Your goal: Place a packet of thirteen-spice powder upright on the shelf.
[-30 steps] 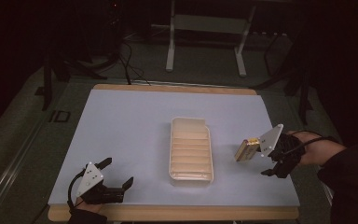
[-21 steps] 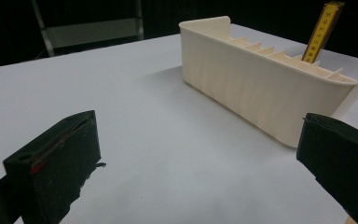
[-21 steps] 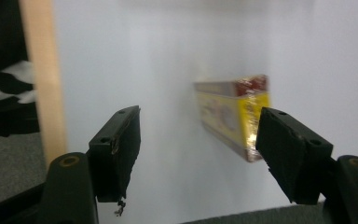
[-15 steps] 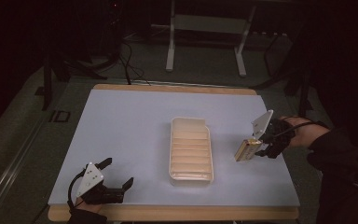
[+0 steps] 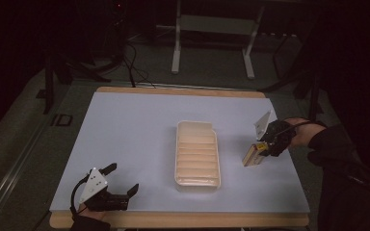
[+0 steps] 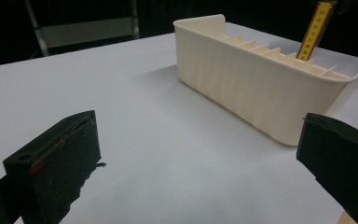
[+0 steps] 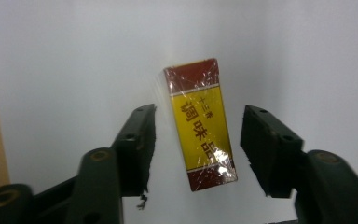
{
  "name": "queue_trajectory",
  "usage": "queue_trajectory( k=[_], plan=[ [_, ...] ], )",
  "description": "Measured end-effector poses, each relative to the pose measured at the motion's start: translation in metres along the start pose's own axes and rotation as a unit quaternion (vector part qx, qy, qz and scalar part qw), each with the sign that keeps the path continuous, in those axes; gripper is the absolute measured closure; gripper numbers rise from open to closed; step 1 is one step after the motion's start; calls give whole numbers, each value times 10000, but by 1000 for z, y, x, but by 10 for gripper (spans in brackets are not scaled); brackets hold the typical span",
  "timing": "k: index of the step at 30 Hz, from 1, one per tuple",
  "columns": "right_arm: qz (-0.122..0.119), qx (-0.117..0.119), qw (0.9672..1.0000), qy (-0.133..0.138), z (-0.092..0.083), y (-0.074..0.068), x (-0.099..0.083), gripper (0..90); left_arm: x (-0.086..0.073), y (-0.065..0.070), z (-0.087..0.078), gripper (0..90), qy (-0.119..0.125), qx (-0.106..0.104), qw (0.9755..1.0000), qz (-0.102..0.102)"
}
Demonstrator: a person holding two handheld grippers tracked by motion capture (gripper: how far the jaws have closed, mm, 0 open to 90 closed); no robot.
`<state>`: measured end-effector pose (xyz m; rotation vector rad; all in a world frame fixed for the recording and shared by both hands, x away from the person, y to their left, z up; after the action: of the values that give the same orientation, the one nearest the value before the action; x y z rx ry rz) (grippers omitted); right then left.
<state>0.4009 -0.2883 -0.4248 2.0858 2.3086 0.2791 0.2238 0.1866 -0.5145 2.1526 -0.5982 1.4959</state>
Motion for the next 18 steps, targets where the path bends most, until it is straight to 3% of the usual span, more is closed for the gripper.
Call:
queue_trajectory(
  k=[11, 18],
  plan=[
    [-63, 231, 9997, -100, 10, 2, -1, 613, 0, 1, 0, 0, 15, -65, 10000, 17],
    [116, 452, 9985, -295, 10, 3, 1, 673, 0, 1, 0, 0, 9, -68, 10000, 32]
  ],
)
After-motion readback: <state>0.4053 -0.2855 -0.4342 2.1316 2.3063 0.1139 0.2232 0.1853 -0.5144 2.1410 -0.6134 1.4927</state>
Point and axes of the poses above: each handheld gripper's, and its own axes: z roughly forward along the jaws, x roughly out of its top, y roughly to its right, the point moved 3 cm from there along z, roughly forward along the jaws, and after that the axes turned 5 degrees about -z, right-handed, at the moved point
